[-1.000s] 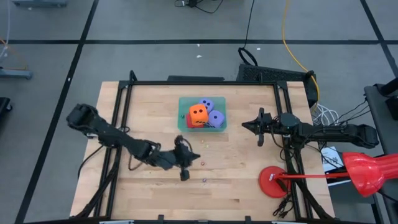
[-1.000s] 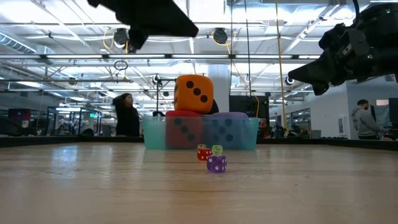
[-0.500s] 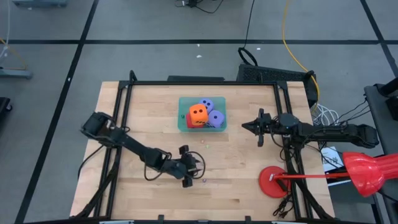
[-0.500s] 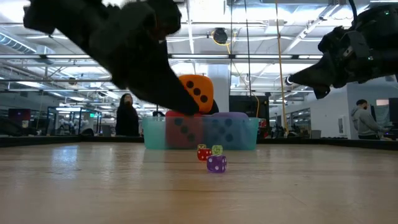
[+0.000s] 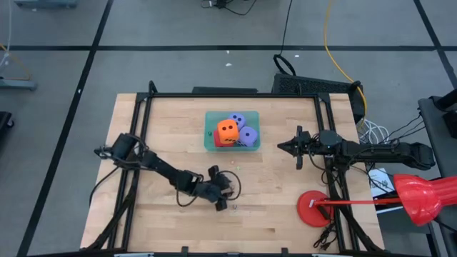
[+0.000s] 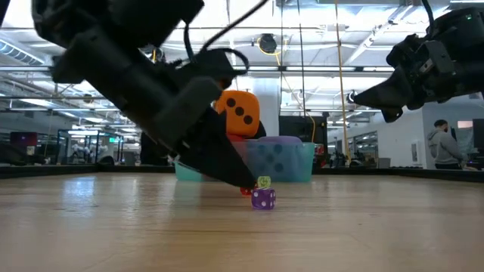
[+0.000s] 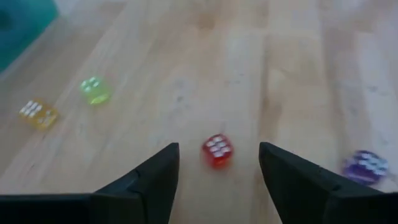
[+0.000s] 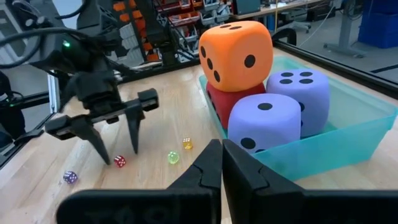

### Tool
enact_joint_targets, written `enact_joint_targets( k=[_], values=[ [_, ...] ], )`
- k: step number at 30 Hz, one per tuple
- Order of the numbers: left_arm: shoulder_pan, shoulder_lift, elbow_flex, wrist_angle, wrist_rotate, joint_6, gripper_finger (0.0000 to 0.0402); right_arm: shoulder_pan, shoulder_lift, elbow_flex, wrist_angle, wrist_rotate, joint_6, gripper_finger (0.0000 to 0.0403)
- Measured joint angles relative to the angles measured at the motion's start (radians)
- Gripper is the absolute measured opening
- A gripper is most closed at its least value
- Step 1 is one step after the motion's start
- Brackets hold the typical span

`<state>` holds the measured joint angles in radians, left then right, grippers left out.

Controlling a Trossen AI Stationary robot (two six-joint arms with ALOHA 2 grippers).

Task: Pick & Place Dice
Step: Put the small red dice into the blue bin

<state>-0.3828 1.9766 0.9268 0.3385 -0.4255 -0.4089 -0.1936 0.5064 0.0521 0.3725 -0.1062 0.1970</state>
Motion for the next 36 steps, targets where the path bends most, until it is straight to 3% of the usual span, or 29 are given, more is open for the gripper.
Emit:
enact_joint_targets(
  k=[7, 27, 36],
  values=[
    [0.03, 0.0, 0.0, -0.027, 0.059, -0.032, 0.0207, 0.0, 0.0, 0.0, 0.001, 0.0, 0.0, 0.0004],
    [0.032, 0.01, 0.0, -0.009, 0.067, -0.045, 0.0141, 0.0, 0.0, 0.0, 0.003, 0.0, 0.0, 0.0004],
    [0.035, 0.01, 0.0, 0.024, 0.119, -0.031, 0.0134, 0.0, 0.0, 0.0, 0.003, 0.0, 0.0, 0.0004]
  ],
)
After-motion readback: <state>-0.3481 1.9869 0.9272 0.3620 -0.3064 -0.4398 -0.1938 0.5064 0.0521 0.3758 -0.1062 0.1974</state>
